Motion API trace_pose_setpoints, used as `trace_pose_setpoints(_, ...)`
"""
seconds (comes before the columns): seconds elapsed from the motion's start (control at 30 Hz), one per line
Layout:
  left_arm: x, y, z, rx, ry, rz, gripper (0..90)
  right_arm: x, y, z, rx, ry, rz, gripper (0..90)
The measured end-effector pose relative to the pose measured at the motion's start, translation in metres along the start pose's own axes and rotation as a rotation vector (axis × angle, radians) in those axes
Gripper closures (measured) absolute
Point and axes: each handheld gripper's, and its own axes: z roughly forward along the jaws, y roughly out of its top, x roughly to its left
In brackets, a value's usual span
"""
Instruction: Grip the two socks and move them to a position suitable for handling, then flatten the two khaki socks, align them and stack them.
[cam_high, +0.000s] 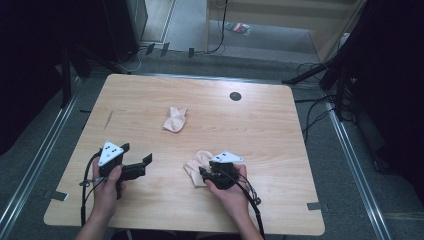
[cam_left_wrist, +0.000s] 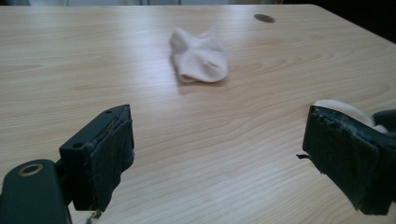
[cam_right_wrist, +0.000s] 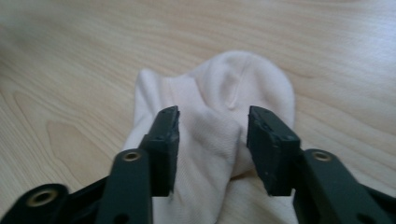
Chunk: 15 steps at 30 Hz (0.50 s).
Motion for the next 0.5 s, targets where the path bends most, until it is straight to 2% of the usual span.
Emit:
trace_pose_setpoints(0.03, 0.000, 0.000, 0.000, 0.000, 0.000, 0.000, 9.6, 0.000, 0.000, 0.000, 0.000, 0.000, 0.000, 61.5)
trace_pose_setpoints(0.07, -0.004, -0.003, 0.003, 0.007, -0.010, 0.010, 9.6, 0.002, -0.001, 0.001, 0.004, -0.009, -0.018, 66.3)
trace_pose_setpoints(0.1, -0.006, -0.004, 0.005, 0.015, -0.015, 0.016, 9.6, 0.005, -0.002, 0.001, 0.002, -0.010, -0.033, 78.7)
trace_pose_setpoints(0.13, -0.009, -0.006, 0.007, 0.023, -0.026, 0.020, 9.6, 0.005, -0.002, 0.001, 0.002, -0.010, -0.033, 78.7)
trace_pose_setpoints(0.17, -0.014, -0.009, 0.010, 0.035, -0.046, 0.035, 9.6, 0.007, -0.002, -0.001, -0.010, 0.010, -0.031, 84.0)
trace_pose_setpoints(0.23, -0.016, -0.010, 0.011, 0.039, -0.052, 0.046, 9.6, 0.008, -0.001, -0.003, -0.016, 0.014, -0.029, 84.9)
trace_pose_setpoints(0.27, -0.017, -0.010, 0.012, 0.042, -0.063, 0.043, 9.6, 0.010, 0.001, -0.006, -0.032, 0.032, -0.029, 85.8)
trace_pose_setpoints(0.33, -0.018, -0.010, 0.013, 0.037, -0.077, 0.029, 9.6, 0.011, 0.002, -0.008, -0.043, 0.038, -0.028, 86.1)
trace_pose_setpoints(0.5, -0.025, -0.011, 0.011, 0.040, -0.092, 0.043, 9.6, 0.019, 0.018, -0.022, -0.105, 0.062, -0.023, 86.1)
